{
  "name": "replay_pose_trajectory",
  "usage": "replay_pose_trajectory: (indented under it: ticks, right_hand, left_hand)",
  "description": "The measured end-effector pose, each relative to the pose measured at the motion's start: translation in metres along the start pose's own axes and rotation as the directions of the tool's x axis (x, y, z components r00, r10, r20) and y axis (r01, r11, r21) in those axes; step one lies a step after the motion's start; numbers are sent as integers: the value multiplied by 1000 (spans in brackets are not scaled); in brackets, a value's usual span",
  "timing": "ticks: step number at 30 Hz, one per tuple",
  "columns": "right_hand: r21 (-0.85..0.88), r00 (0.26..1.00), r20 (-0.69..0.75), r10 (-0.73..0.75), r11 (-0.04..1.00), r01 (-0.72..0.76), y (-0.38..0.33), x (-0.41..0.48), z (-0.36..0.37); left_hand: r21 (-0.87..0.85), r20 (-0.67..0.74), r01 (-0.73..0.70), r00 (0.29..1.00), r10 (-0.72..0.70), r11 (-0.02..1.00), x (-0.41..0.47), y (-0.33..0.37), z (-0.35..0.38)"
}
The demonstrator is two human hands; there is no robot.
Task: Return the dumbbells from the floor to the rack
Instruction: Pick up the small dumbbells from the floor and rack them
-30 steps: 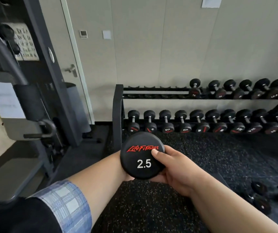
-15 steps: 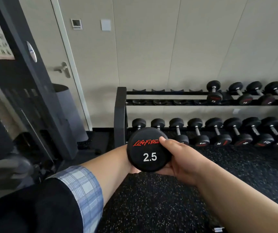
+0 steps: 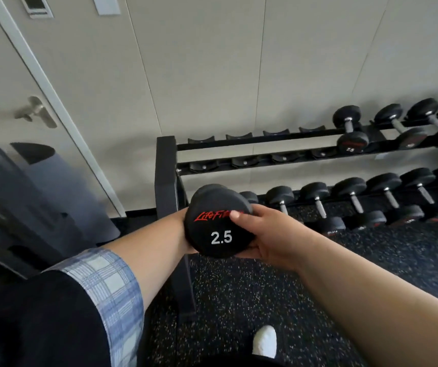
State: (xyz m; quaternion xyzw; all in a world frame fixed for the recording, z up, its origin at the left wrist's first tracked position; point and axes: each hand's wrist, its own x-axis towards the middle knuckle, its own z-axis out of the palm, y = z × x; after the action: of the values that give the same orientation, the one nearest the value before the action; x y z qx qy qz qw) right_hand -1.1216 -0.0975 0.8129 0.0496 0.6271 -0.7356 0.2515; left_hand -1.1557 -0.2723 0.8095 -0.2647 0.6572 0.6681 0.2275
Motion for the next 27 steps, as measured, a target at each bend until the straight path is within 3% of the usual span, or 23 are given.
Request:
replay_pose_trajectory:
  ticks: [1, 3, 7, 11, 13, 16, 19, 25, 27]
  right_hand:
    - [-30, 1000, -7, -14, 999, 14, -6, 24, -10]
    - [-80, 999, -15, -50, 996, 49, -24, 71, -29]
    - [-203, 996, 3, -87, 975, 86, -59, 153, -58]
    - [-369, 994, 11, -107, 924, 104, -87, 220, -73]
    - [-468, 992, 7, -127, 876, 116, -96, 251, -78]
    - [-636, 989, 12, -149, 762, 123, -109, 298, -84]
    - [-747, 987, 20, -157, 654, 119, -124, 347, -86]
    - [-801, 987, -54, -151, 597, 48, -146, 461, -89]
    - [-835, 990, -48, -131, 550, 32, -146, 496, -92]
  left_hand:
    - [-52, 56, 8, 998, -5, 999, 20, 15, 3]
    - [-166, 39, 48, 998, -42, 985, 67, 53, 11]
    - [-101, 125, 153, 982, -140, 983, 146, 113, 16]
    - [-227, 232, 287, 944, -234, 931, 215, 147, 11]
    - [-243, 191, 255, 959, -211, 936, 251, 161, 11]
    - [-15, 76, 127, 989, -126, 992, 304, 182, 5]
    - [46, 157, 18, 987, -25, 999, 359, 207, -6]
    - [39, 186, 54, 981, -61, 998, 471, 263, -26]
    - [126, 155, 44, 986, -64, 991, 501, 278, -29]
